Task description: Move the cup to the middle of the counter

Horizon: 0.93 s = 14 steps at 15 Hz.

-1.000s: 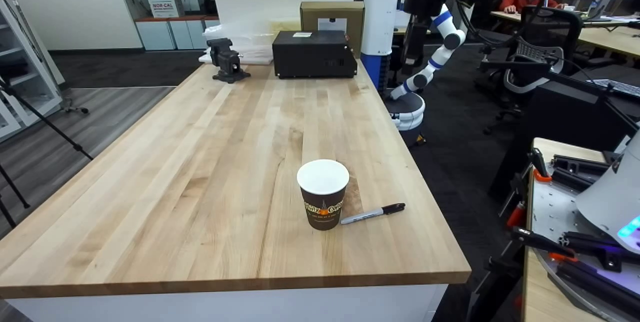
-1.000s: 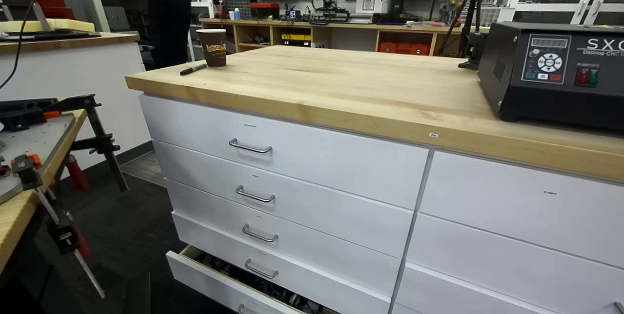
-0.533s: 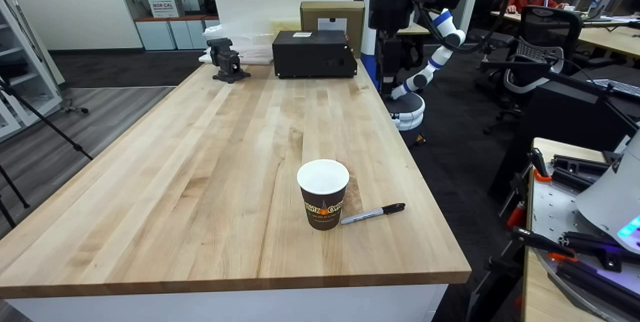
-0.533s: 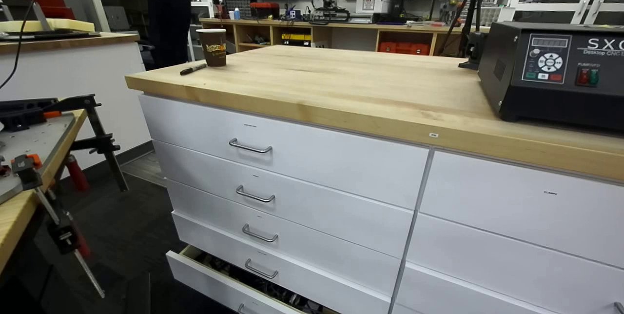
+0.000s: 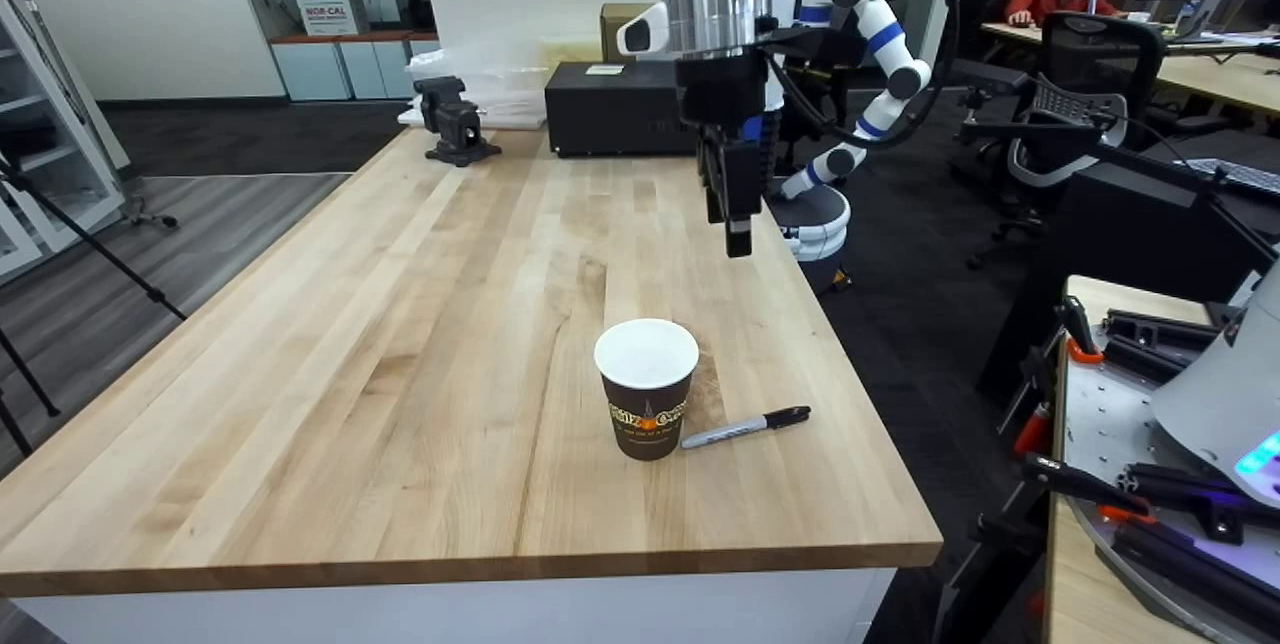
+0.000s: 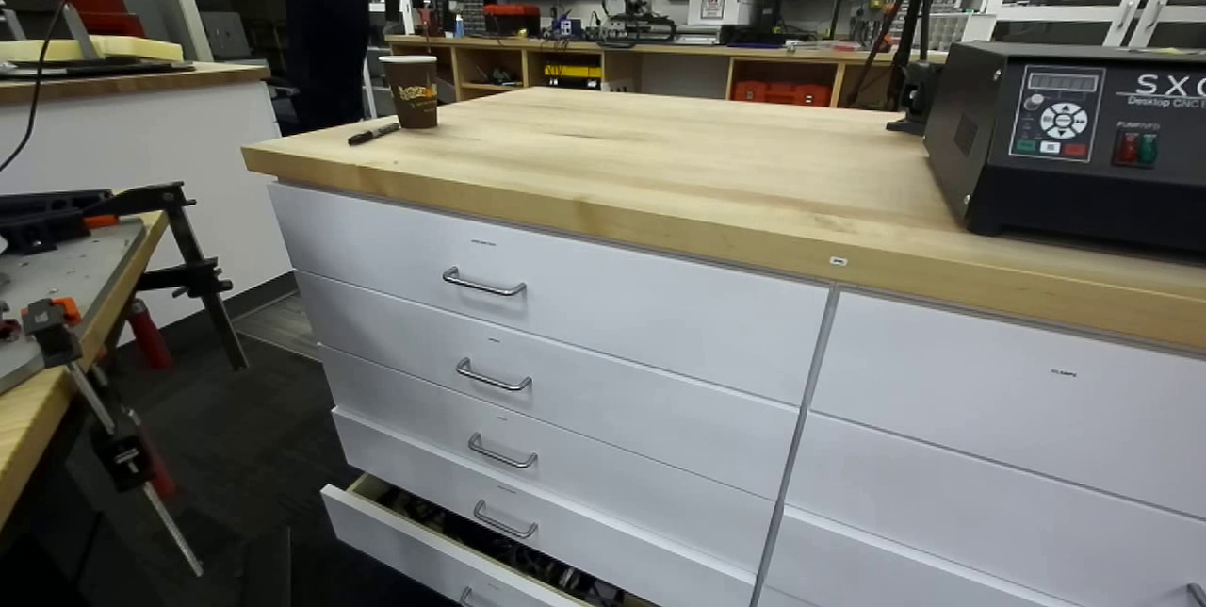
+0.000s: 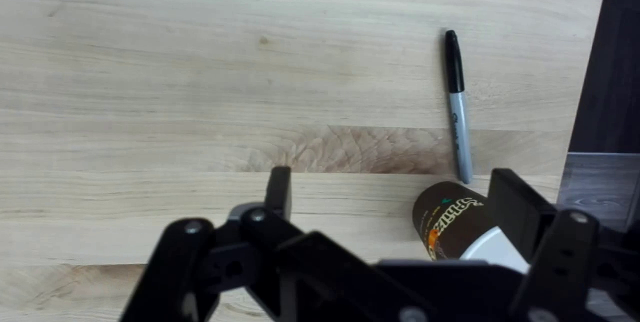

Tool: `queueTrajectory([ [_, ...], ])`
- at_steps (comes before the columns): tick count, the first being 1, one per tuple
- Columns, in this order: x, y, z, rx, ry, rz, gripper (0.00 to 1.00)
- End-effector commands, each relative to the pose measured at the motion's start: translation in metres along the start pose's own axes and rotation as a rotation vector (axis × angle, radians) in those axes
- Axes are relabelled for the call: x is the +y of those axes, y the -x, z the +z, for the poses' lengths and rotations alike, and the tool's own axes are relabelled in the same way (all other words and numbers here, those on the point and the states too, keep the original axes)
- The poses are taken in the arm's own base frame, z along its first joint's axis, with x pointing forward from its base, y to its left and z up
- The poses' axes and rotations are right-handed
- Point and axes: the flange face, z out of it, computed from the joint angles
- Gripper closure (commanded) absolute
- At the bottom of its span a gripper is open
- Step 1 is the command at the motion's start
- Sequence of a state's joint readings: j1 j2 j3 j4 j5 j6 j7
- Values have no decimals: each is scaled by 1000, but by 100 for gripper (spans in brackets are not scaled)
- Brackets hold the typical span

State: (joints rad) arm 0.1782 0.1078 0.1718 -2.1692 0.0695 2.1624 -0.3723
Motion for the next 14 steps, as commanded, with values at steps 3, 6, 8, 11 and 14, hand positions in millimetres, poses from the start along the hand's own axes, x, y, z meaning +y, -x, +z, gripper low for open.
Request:
queueTrajectory([
  [3, -24, -33, 2, 2, 18, 19, 0],
  [6, -27, -46, 2, 25, 16, 84, 0],
  [8, -26, -54, 1, 53, 30, 155, 0],
  [11, -28, -64, 8, 60, 39, 228, 0],
  [14, -40, -69, 27, 10, 8, 239, 0],
])
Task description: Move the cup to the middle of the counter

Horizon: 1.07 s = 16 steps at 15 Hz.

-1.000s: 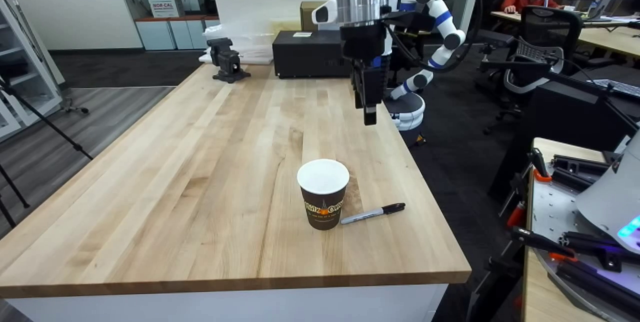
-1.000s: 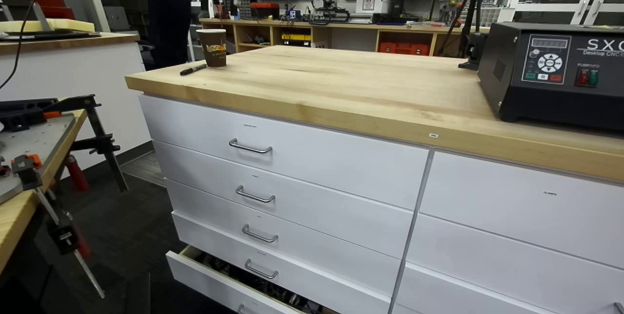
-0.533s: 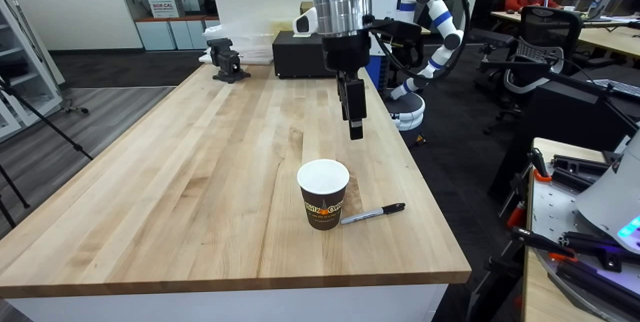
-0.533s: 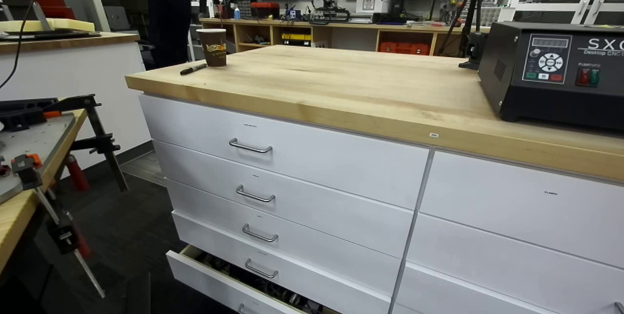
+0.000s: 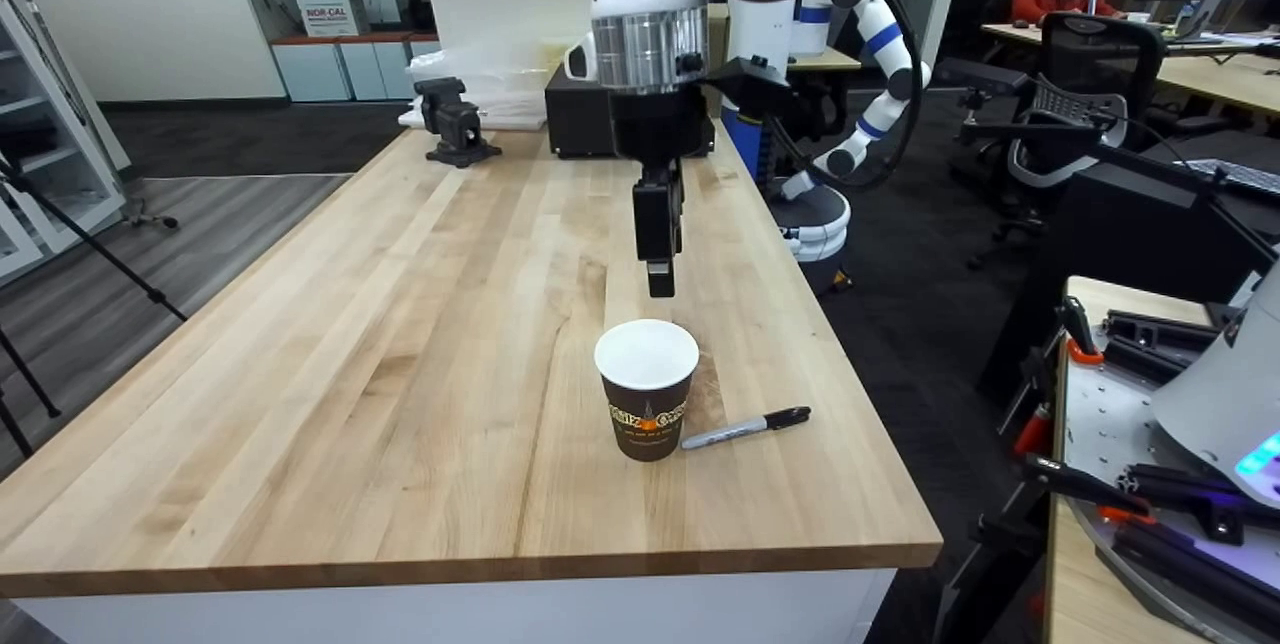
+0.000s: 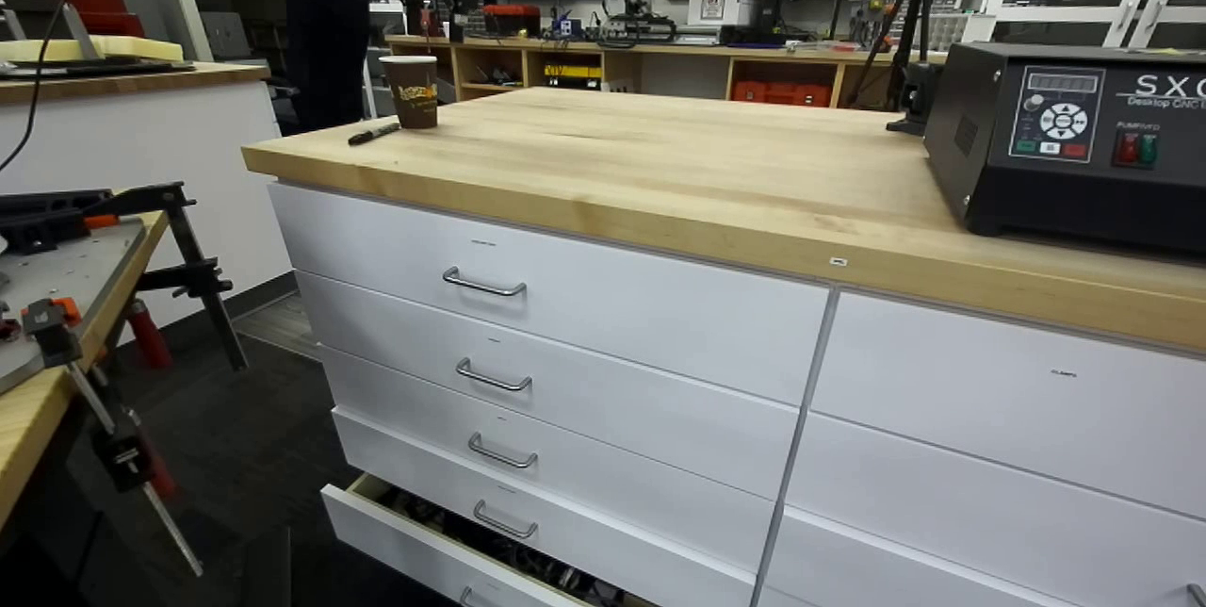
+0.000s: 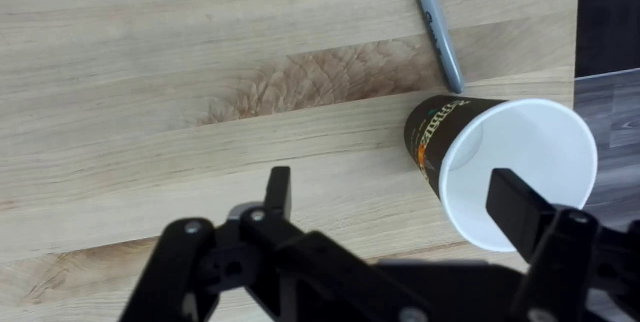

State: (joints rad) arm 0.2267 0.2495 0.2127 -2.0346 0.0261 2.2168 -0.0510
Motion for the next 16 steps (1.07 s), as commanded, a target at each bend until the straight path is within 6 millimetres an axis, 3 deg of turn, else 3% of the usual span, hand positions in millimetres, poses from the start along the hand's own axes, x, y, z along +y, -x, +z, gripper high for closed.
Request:
queueTrajectory([
  [1, -20, -7, 19, -54, -21, 21, 0],
  [6, -40, -11, 37, -78, -31, -12, 0],
  [7, -41, -11, 39, -60, -20, -26, 25],
  [8, -43, -12, 39, -50, -11, -38, 26],
  [16, -55, -14, 46, -24, 29, -82, 80],
])
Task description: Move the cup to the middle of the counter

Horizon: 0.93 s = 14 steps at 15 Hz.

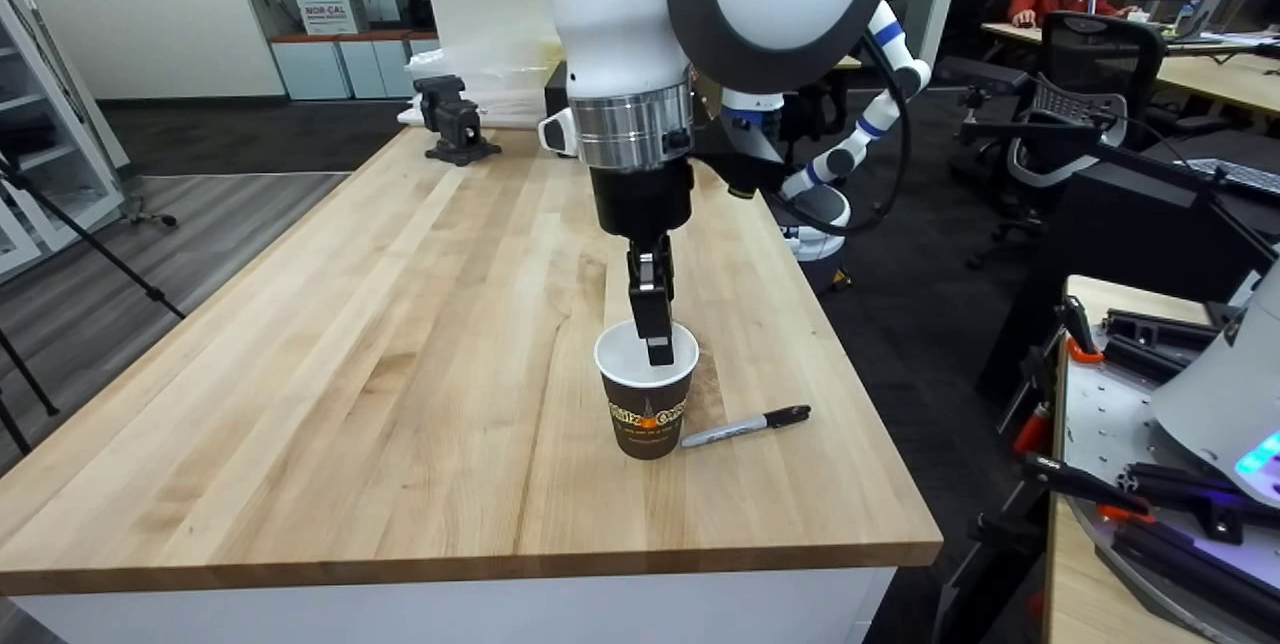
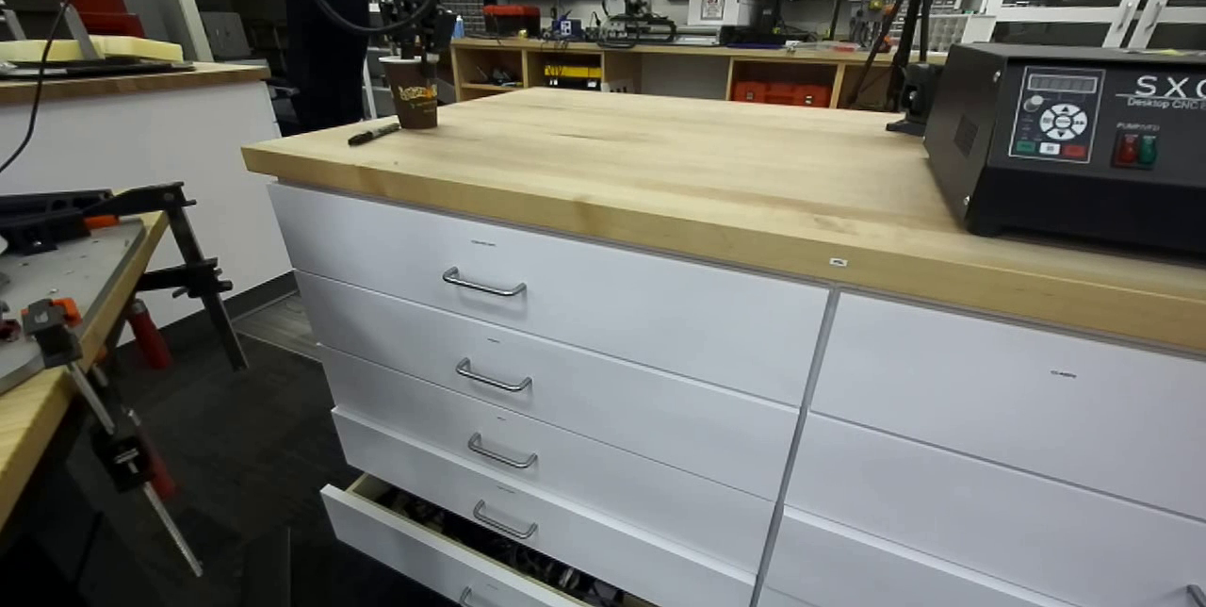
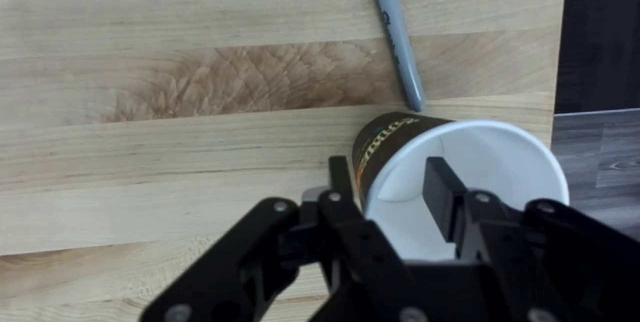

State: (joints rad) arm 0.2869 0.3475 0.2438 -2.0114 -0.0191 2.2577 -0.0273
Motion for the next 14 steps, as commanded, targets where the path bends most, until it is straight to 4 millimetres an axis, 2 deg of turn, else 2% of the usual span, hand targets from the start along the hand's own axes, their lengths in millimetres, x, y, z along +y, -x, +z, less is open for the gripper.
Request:
queueTrajectory([
  [1, -8, -3, 1, 11, 19, 5, 87],
  [2, -10, -4, 1, 9, 21, 1, 93],
  [6, -7, -3, -7, 3, 43, -40, 100],
  [8, -1, -3, -14, -7, 53, -53, 96],
  [11, 19, -5, -29, -21, 95, -51, 96],
  [14, 54, -6, -47, -27, 150, -14, 96],
])
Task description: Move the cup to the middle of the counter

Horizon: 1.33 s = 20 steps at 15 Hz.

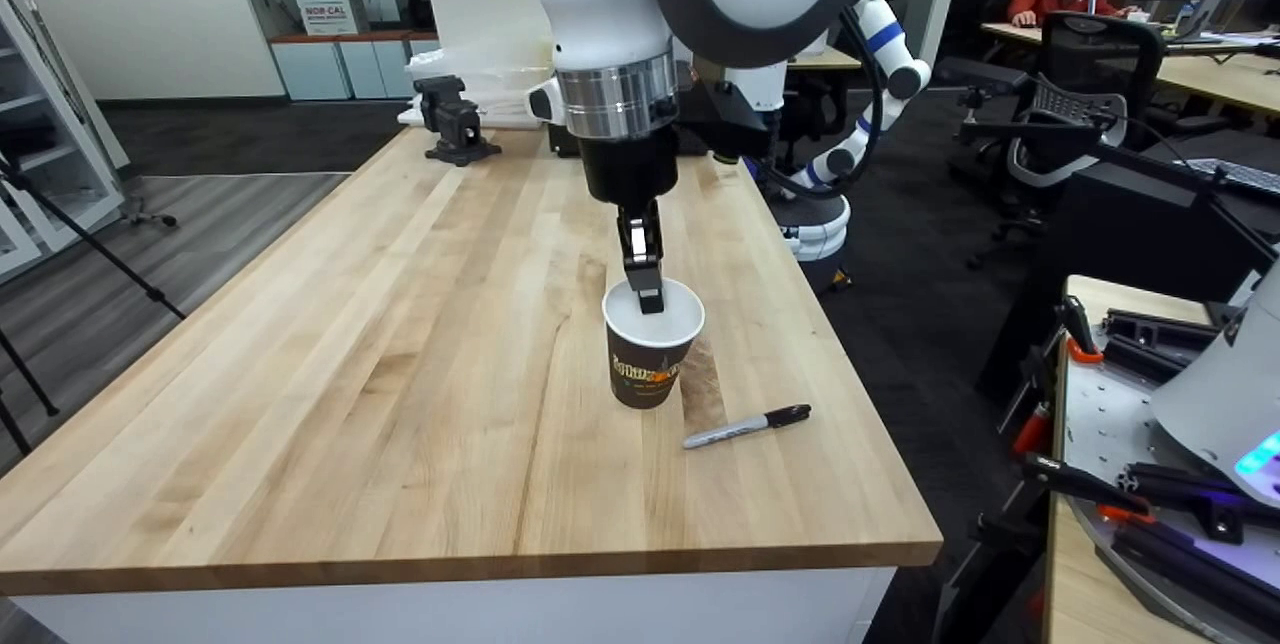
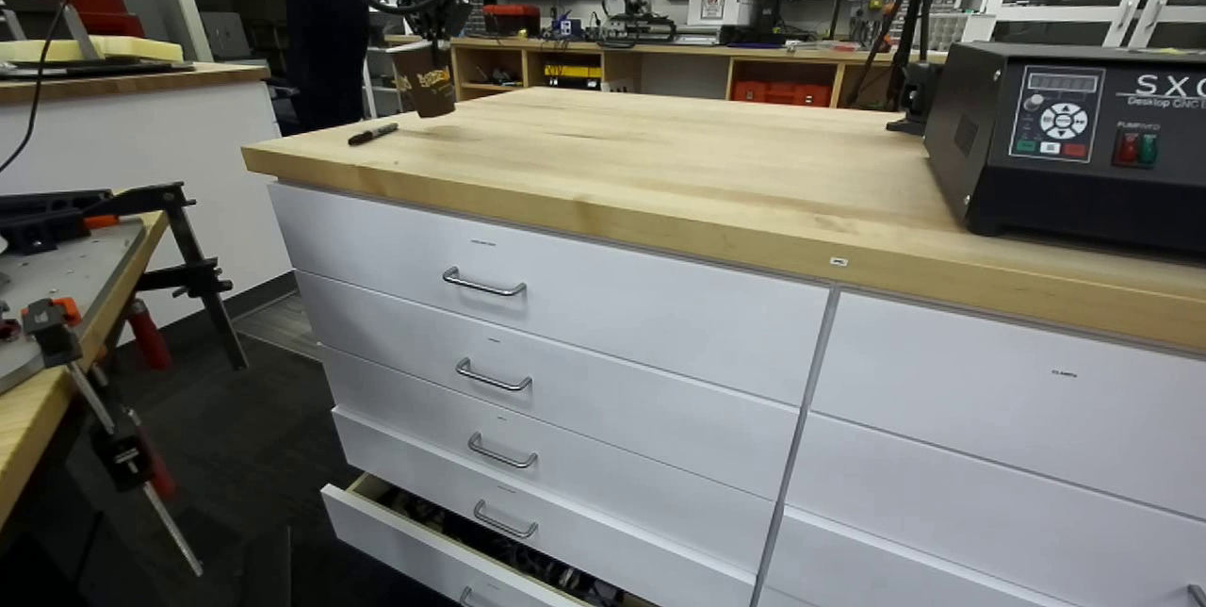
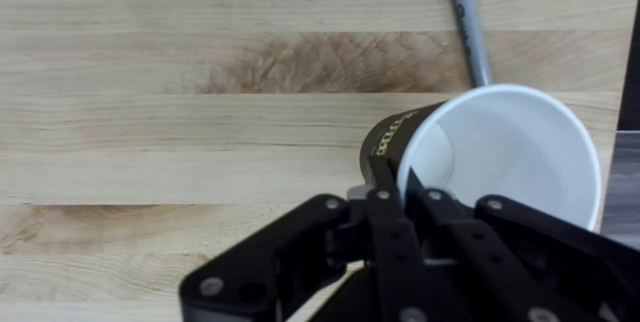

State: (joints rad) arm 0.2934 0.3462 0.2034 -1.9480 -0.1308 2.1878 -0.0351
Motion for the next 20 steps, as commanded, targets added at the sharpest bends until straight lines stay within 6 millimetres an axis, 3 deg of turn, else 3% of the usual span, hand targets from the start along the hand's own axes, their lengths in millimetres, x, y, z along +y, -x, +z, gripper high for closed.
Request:
queueTrajectory([
  [1, 50, 5, -25, -22, 55, 46, 96],
  [8, 184, 28, -55, -35, 35, 272, 96],
  [12, 252, 51, -58, -46, 30, 369, 96],
  [16, 299, 72, -50, -68, -47, 423, 96],
  [20, 334, 84, -31, -103, -171, 414, 96],
])
